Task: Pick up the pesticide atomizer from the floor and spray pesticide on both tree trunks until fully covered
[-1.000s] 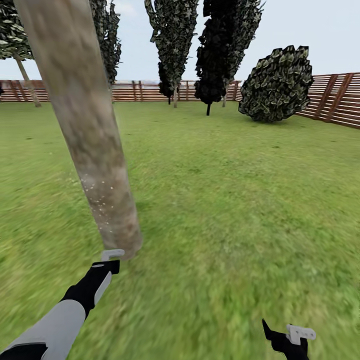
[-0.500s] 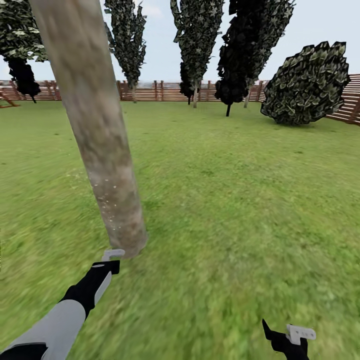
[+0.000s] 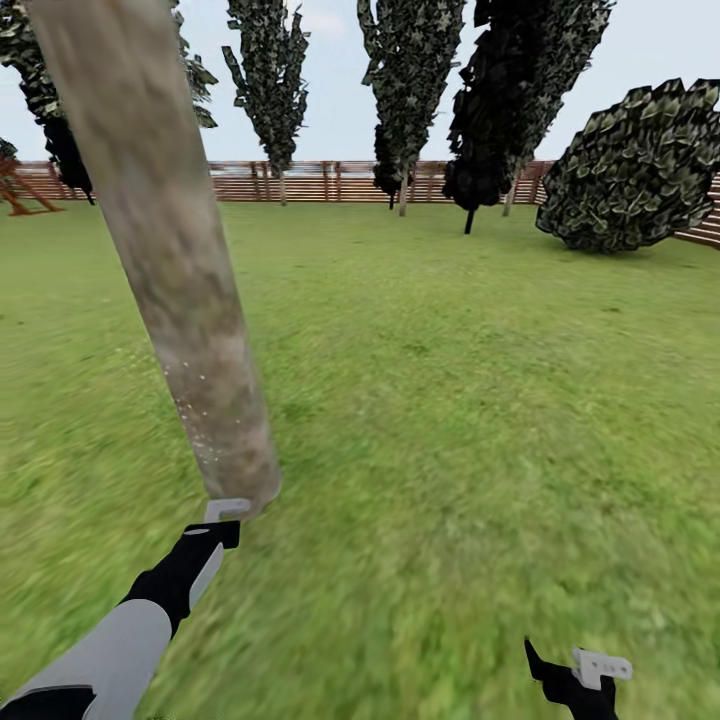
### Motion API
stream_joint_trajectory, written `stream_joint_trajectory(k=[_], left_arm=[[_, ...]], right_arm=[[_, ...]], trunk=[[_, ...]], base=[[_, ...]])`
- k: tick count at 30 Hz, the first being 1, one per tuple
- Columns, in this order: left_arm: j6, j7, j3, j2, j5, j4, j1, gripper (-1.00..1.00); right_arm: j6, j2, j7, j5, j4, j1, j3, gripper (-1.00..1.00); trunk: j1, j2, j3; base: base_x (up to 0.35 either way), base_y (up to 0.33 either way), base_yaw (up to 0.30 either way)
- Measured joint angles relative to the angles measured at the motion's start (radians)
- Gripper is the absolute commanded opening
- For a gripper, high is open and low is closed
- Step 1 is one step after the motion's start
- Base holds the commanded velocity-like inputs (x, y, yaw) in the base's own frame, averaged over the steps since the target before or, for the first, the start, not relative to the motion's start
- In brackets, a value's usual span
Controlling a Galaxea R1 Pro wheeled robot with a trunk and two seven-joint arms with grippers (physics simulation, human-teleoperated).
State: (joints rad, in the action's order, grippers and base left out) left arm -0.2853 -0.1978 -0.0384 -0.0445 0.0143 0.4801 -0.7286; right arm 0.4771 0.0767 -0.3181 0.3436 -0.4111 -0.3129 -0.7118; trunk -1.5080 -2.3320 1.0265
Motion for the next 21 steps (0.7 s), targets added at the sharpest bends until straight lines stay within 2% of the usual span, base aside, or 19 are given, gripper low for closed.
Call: stream_joint_trajectory(k=[21], left_arm=[[0.0,0.0,0.0,0.0,0.0,0.0,0.0,-1.0]], right_arm=[[0.0,0.0,0.0,0.0,0.0,0.0,0.0,1.0]], trunk=[[0.0,0.0,0.0]], base=[[0.09,-0.275,0.275]])
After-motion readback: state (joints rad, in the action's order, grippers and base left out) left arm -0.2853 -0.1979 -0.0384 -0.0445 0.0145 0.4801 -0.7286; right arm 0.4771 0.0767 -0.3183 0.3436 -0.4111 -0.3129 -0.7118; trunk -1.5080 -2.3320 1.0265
